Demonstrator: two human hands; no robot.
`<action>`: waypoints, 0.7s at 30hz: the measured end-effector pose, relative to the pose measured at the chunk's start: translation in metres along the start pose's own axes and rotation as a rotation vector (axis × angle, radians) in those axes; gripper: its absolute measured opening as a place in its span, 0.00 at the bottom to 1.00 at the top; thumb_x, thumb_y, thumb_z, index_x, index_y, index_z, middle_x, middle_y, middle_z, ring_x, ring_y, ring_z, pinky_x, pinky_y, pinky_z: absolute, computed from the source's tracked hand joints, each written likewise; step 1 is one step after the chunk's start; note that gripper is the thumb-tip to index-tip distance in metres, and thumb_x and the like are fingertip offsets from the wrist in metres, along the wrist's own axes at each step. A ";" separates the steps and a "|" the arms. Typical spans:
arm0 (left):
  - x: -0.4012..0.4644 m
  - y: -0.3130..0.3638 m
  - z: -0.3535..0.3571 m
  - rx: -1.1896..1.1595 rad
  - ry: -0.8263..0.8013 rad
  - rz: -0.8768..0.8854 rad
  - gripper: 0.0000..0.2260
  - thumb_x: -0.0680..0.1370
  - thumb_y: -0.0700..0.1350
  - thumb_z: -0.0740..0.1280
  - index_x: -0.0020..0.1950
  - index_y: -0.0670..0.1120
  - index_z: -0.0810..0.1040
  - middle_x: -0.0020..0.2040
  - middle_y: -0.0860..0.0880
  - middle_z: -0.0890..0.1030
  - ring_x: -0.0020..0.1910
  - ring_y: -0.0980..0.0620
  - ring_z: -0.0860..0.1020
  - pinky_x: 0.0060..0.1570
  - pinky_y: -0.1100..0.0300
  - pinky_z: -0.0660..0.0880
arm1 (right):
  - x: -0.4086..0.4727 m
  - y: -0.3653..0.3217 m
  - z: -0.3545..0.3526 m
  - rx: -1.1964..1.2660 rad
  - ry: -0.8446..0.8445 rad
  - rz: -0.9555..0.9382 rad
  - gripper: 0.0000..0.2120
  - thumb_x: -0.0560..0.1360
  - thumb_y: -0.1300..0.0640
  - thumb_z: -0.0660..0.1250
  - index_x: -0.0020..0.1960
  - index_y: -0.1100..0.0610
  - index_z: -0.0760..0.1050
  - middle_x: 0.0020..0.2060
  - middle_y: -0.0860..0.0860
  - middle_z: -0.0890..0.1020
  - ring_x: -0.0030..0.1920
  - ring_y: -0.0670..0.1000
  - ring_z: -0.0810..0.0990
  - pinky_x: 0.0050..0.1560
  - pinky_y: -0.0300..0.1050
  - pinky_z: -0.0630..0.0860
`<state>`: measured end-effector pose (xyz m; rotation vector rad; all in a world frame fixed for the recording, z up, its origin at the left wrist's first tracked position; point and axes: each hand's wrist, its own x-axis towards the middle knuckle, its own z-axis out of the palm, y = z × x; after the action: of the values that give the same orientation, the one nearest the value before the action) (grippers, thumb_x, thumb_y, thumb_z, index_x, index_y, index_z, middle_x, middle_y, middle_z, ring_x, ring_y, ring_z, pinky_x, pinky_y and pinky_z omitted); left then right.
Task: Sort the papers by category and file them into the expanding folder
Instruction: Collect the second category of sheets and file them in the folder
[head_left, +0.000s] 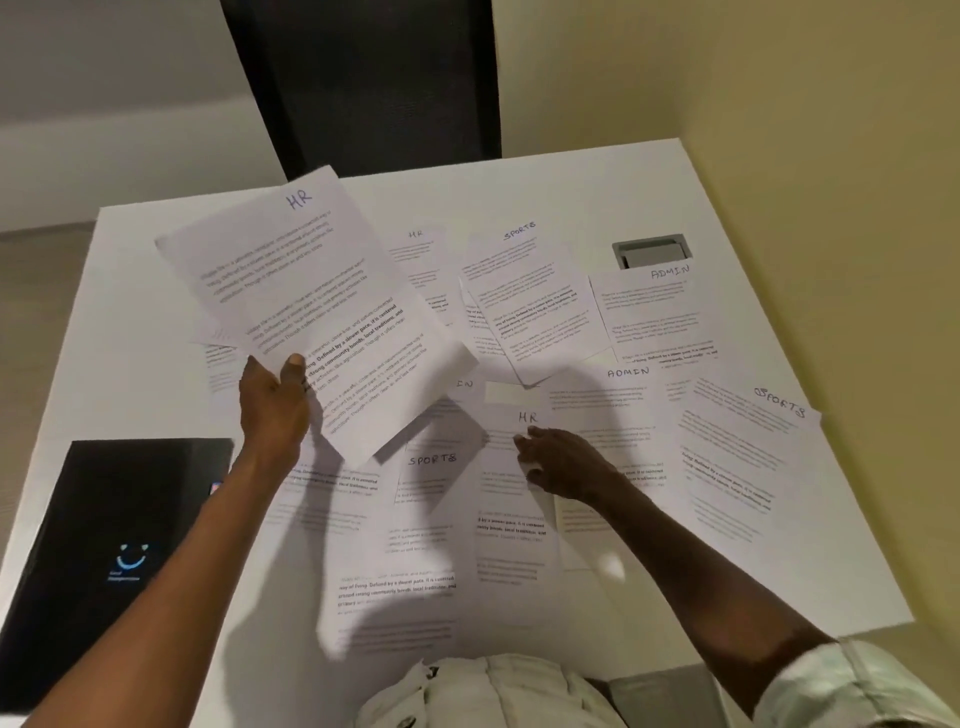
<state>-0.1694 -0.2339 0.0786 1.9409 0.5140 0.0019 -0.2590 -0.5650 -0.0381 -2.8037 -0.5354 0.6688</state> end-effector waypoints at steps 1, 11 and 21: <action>0.002 -0.005 0.001 0.001 -0.012 -0.002 0.20 0.78 0.54 0.62 0.65 0.45 0.73 0.58 0.39 0.81 0.56 0.40 0.80 0.61 0.42 0.76 | -0.002 -0.002 0.001 0.078 0.051 0.034 0.08 0.76 0.56 0.66 0.52 0.58 0.79 0.54 0.51 0.81 0.60 0.52 0.78 0.55 0.50 0.78; -0.007 -0.010 0.008 0.007 0.022 -0.022 0.16 0.82 0.45 0.62 0.69 0.43 0.71 0.63 0.45 0.79 0.62 0.46 0.78 0.65 0.46 0.73 | 0.007 -0.023 0.007 0.166 0.051 0.367 0.58 0.61 0.44 0.81 0.77 0.64 0.50 0.74 0.58 0.55 0.71 0.59 0.61 0.66 0.54 0.70; -0.026 -0.005 0.000 0.023 -0.034 0.052 0.14 0.82 0.47 0.61 0.66 0.44 0.72 0.57 0.38 0.81 0.56 0.35 0.80 0.57 0.39 0.77 | 0.031 -0.034 -0.009 -0.012 0.021 0.479 0.43 0.58 0.43 0.82 0.64 0.61 0.66 0.60 0.56 0.72 0.63 0.58 0.68 0.63 0.54 0.67</action>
<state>-0.1949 -0.2413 0.0805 1.9733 0.4428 -0.0040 -0.2390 -0.5229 -0.0327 -2.9641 0.1497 0.7154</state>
